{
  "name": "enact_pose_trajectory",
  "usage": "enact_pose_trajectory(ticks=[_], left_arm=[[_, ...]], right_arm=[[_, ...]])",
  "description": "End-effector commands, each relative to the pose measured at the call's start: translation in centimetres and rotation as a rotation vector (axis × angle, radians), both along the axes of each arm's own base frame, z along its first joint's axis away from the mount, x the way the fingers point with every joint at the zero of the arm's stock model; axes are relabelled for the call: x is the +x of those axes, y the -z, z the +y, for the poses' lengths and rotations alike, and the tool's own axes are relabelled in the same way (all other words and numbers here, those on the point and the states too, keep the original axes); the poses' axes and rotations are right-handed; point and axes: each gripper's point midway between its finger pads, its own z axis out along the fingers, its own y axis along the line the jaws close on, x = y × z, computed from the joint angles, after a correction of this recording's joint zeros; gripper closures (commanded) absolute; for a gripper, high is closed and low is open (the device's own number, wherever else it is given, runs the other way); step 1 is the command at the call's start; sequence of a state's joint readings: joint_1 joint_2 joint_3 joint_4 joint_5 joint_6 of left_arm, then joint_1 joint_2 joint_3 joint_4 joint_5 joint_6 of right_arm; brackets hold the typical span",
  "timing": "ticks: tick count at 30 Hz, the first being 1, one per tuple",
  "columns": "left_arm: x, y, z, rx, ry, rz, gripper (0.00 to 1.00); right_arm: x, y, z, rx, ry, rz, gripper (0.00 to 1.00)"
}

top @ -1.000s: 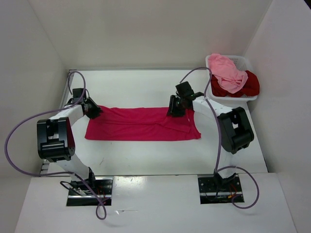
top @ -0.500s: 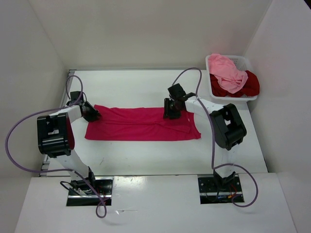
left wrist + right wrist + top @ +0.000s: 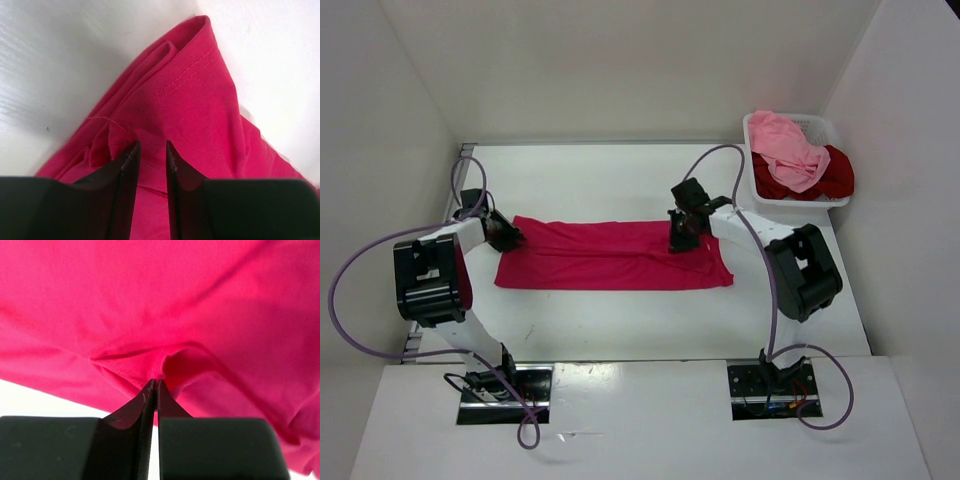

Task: Fold and stack the t-shirts
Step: Fold the other side of the tshirt into a rectangle

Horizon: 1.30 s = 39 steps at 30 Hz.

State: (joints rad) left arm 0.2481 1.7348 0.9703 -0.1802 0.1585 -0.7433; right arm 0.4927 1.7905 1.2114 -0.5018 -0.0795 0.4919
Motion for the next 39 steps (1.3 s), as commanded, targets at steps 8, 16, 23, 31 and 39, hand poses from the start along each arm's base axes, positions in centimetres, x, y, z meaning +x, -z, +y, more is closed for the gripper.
enact_pose_trajectory(ticks=[8, 16, 23, 31, 39], left_arm=[[1.0, -4.5, 0.8, 0.028, -0.049, -0.114, 0.67], [0.2, -6.3, 2.8, 0.148, -0.093, -0.126, 0.67], [0.1, -4.4, 3.1, 0.160, -0.093, -0.078, 0.67], [-0.3, -2.6, 3.5, 0.170, -0.103, -0.033, 0.58], [-0.2, -2.0, 3.1, 0.151, -0.091, -0.025, 0.62]], right_arm=[[-6.4, -0.2, 3.2, 0.185, 0.029, 0.148, 0.86], [-6.7, -3.1, 4.9, 0.242, 0.015, 0.105, 0.62], [-1.8, -7.4, 2.5, 0.206, 0.012, -0.059, 0.92], [1.2, -3.8, -2.4, 0.060, 0.098, -0.071, 0.83], [0.8, 0.5, -2.5, 0.029, 0.107, 0.002, 0.81]])
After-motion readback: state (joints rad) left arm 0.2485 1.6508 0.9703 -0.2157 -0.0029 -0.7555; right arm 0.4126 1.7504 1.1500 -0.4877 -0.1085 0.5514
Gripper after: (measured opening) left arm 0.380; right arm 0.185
